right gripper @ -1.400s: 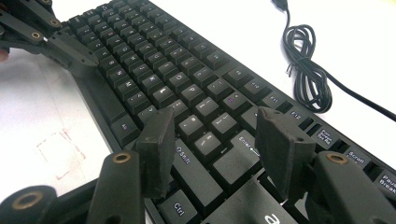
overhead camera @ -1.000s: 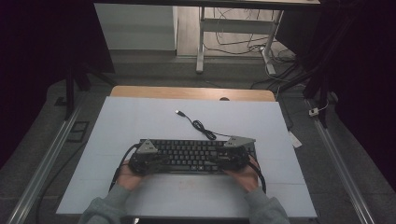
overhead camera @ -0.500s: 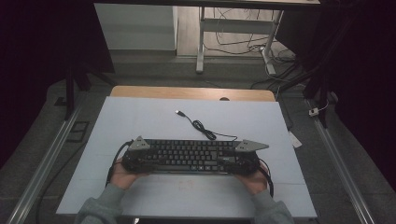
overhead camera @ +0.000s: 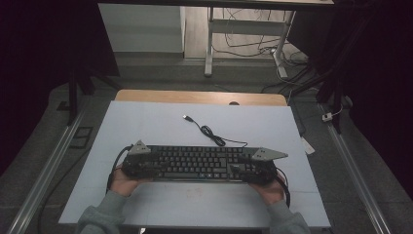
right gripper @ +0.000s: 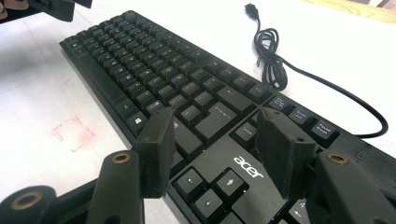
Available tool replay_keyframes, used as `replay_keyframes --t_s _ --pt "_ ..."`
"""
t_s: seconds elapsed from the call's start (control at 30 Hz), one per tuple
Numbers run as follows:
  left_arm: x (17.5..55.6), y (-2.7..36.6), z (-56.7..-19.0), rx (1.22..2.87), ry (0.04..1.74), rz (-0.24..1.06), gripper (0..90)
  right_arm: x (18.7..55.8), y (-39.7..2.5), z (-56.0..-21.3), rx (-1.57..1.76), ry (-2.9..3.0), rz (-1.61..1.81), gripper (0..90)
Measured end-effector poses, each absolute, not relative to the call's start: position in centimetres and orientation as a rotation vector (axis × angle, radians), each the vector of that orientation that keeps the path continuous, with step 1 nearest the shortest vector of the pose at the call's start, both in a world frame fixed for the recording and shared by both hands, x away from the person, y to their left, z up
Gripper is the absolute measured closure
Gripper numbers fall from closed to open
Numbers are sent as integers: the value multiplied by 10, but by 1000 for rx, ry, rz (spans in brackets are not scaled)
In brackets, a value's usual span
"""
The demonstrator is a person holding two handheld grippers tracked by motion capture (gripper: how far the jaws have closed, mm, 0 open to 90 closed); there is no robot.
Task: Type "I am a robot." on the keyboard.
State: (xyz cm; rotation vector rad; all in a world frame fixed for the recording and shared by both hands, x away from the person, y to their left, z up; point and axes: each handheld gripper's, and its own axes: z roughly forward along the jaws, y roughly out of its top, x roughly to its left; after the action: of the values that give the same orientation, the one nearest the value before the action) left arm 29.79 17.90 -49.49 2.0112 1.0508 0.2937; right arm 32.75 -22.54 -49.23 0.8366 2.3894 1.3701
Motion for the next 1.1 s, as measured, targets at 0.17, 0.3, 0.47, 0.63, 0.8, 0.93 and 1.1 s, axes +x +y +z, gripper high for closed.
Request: replay_keyframes --t_s 0.17,0.3,0.47,0.63,0.8,0.93,1.1 --pt "298 180 -495 2008 1053 294 426 327 -224 -492 828 2396 1361 477" --pt "300 181 -496 2009 1061 294 427 328 -224 -493 832 2398 1358 477" --pt "303 182 -498 2009 1068 302 430 329 -223 -494 827 2403 1357 477" --pt "307 178 -501 2025 1057 302 447 330 -221 -496 823 2419 1335 477" --pt "312 172 -502 2046 1042 308 479 330 -221 -496 825 2418 1327 478" --pt "316 168 -503 2058 1036 311 520 331 -219 -498 822 2425 1330 478" --pt "321 164 -503 2068 1020 330 609 331 -218 -499 820 2430 1315 478"
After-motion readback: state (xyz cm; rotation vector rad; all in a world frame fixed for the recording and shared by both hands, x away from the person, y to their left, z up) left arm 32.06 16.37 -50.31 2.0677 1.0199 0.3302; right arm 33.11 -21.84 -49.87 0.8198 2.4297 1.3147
